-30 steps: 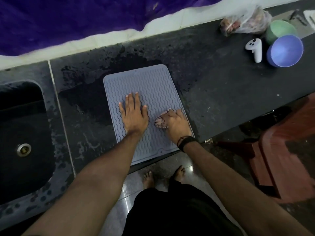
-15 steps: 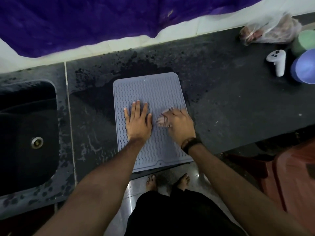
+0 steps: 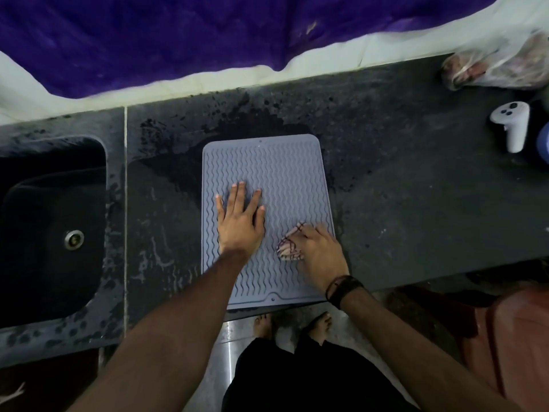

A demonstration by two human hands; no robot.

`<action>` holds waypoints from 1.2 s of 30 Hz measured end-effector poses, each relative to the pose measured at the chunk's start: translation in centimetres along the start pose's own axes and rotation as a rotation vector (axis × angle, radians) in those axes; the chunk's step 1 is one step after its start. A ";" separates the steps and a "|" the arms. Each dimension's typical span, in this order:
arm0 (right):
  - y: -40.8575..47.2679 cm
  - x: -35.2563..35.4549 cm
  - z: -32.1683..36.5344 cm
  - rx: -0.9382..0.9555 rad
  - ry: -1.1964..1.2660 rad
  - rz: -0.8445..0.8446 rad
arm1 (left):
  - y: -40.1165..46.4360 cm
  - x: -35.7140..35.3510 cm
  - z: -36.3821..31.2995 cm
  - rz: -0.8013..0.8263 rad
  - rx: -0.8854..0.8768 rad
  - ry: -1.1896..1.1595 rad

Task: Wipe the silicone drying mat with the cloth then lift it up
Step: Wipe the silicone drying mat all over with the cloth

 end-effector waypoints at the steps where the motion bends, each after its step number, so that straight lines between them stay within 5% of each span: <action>1: 0.6 0.7 0.0 0.000 0.032 -0.038 | 0.0 0.1 -0.1 0.004 -0.003 0.008; 5: 6.7 3.4 0.1 0.017 0.047 -0.201 | 0.1 0.6 -0.2 0.037 0.004 0.019; 9: 12.0 3.6 0.0 -0.040 -0.048 -0.116 | 0.1 0.7 -0.4 0.092 0.013 0.037; 19: 5.0 0.2 -0.8 -0.013 0.022 -0.059 | 0.1 0.8 -0.5 0.127 -0.002 -0.010; 28: 16.1 4.6 -0.5 -0.129 -0.006 -0.139 | 0.3 0.0 -0.2 0.133 -0.012 0.002; 36: 10.1 0.4 -0.7 -0.109 -0.051 -0.134 | 0.2 -0.5 -0.1 0.115 -0.016 -0.022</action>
Point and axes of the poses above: each hand's wrist, its own y-axis towards the middle knuckle, its own x-axis out of the back of the hand, z = x × y, the point moved 5 cm from there along y, towards the middle knuckle, and after that the axes turned 11 degrees about y, right-handed, at the moved point
